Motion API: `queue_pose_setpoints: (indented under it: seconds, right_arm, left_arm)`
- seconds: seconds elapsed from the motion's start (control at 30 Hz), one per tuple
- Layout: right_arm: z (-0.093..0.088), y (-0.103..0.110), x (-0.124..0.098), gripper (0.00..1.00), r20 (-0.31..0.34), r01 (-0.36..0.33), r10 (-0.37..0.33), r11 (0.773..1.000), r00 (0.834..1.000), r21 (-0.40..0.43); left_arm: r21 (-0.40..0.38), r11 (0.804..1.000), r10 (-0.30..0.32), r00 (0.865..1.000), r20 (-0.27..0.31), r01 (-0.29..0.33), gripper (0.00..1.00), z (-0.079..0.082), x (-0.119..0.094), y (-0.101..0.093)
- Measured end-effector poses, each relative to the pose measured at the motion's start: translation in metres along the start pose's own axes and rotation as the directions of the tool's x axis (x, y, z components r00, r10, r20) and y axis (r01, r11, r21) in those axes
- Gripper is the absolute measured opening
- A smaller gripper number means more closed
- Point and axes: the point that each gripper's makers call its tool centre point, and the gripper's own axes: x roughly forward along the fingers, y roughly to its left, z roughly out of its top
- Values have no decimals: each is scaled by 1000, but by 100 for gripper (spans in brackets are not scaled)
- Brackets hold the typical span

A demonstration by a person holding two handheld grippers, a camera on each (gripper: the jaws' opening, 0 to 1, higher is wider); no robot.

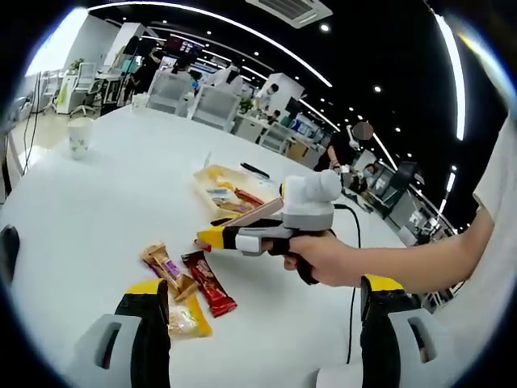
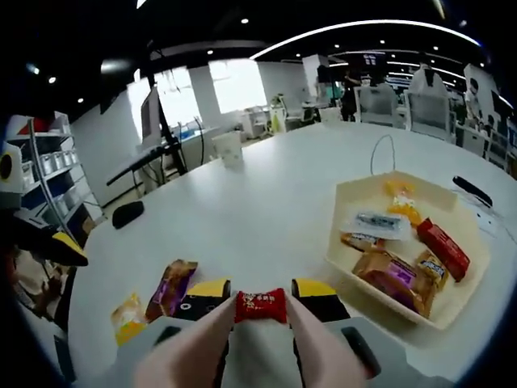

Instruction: Place the target food into the container with the food tongs after gripping and lifting it, then release it inside without dropping or visibly crushing the food.

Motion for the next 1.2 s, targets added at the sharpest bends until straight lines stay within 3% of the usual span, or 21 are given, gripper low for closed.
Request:
queue_pose_setpoints:
  seconds: [0.13,0.17,0.3,0.47,0.53,0.6,0.63,0.73,0.77,1.03,1.2]
  right_arm:
    - [-1,0,-1,28,15,-1,1,1000,1000,-16]
    - [-2,0,-1,27,9,-1,1,996,1000,-87]
    - [-2,3,0,26,-31,-9,4,986,1000,-166]
    - [-1,2,2,26,-32,21,-25,992,999,-122]
    - [-2,5,1,27,-27,22,-27,986,999,-166]
    - [-2,5,1,27,-26,15,-19,988,999,-153]
    - [-2,7,2,27,-47,-23,13,978,999,-209]
    - [0,-1,3,26,-65,-35,26,991,998,-132]
    - [-1,0,4,25,-68,-52,40,984,997,-170]
    - [0,0,4,20,-78,-52,40,985,996,-163]
    - [1,-5,4,19,-81,-73,64,992,995,-105]
  left_arm:
    - [1,1000,-7,1000,-7,7,99,-1,1,-1]
    - [-2,1000,-9,1000,-10,9,99,-2,2,-1]
    - [-9,1000,-24,999,-28,24,99,-6,5,-5]
    - [-7,999,-36,999,-27,36,98,-8,7,-10]
    - [-7,999,-36,999,-27,36,98,-9,7,-11]
    - [-10,999,-35,999,-26,35,98,-10,6,-11]
    - [-12,999,-35,999,-25,35,98,-10,6,-11]
    - [-11,999,-35,999,-27,35,98,-13,4,-11]
    - [-2,999,-37,999,-31,37,98,-15,3,-12]
    - [-7,1000,-28,999,-19,28,98,-13,0,-10]
    - [5,1000,-31,999,-17,31,98,-10,1,-13]
